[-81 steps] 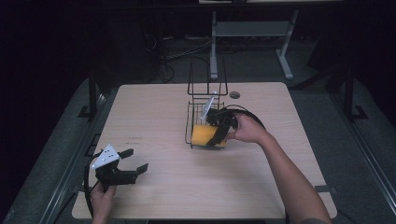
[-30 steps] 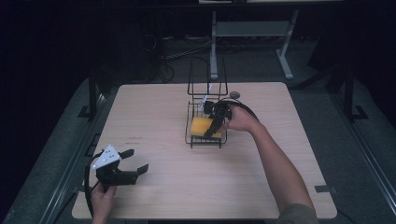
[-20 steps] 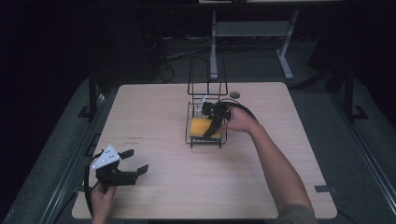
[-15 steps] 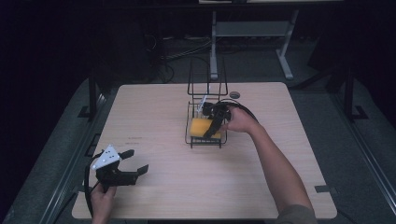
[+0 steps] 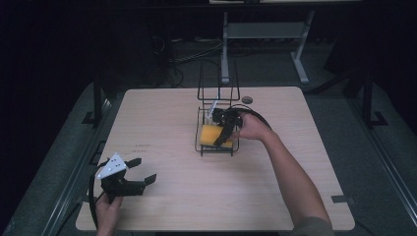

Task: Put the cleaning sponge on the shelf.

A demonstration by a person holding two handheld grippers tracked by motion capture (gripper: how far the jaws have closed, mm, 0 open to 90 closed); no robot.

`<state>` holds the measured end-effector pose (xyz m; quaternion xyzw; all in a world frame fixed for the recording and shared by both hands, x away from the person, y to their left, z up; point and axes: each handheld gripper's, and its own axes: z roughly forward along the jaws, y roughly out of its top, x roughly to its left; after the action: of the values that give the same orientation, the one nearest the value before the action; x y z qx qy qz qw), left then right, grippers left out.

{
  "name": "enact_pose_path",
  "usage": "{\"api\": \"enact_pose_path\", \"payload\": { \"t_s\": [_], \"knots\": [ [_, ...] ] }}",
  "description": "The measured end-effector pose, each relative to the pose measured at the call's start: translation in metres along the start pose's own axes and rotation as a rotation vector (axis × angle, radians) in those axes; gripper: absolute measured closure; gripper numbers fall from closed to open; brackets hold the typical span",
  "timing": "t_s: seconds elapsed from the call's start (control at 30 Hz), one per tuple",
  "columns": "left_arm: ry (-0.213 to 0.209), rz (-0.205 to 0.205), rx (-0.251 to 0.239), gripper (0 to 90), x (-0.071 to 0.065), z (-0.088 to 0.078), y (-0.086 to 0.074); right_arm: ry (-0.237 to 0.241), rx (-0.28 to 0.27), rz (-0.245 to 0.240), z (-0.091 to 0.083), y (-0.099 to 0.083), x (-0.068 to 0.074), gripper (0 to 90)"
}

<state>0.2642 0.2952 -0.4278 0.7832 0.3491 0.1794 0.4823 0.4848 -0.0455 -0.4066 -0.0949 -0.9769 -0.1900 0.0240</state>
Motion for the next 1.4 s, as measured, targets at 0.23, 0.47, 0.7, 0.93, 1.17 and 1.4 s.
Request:
{"api": "enact_pose_path", "payload": {
  "t_s": [0.23,0.47,0.7,0.93,1.17,1.4],
  "knots": [
    [-0.005,0.003,0.004,14.6,-0.001,0.001,0.000,-0.020,-0.029,0.000,-0.009,0.001,0.002,17.1],
    [-0.006,0.008,0.009,14.6,-0.001,0.002,0.000,-0.032,-0.064,0.002,-0.019,0.000,0.004,17.1],
    [-0.009,0.011,0.012,14.6,-0.002,0.003,0.001,-0.027,-0.084,-0.007,-0.025,0.002,0.009,17.2],
    [-0.010,0.013,0.010,14.6,-0.002,0.002,0.001,-0.016,-0.110,-0.011,-0.026,0.006,0.014,17.2],
    [-0.011,0.013,0.010,14.6,-0.002,0.003,0.001,0.012,-0.132,0.001,-0.025,0.005,0.015,17.2],
    [-0.011,0.017,0.013,14.6,-0.003,0.004,0.001,0.019,-0.138,0.017,-0.023,-0.001,0.017,17.2]
  ]
}}
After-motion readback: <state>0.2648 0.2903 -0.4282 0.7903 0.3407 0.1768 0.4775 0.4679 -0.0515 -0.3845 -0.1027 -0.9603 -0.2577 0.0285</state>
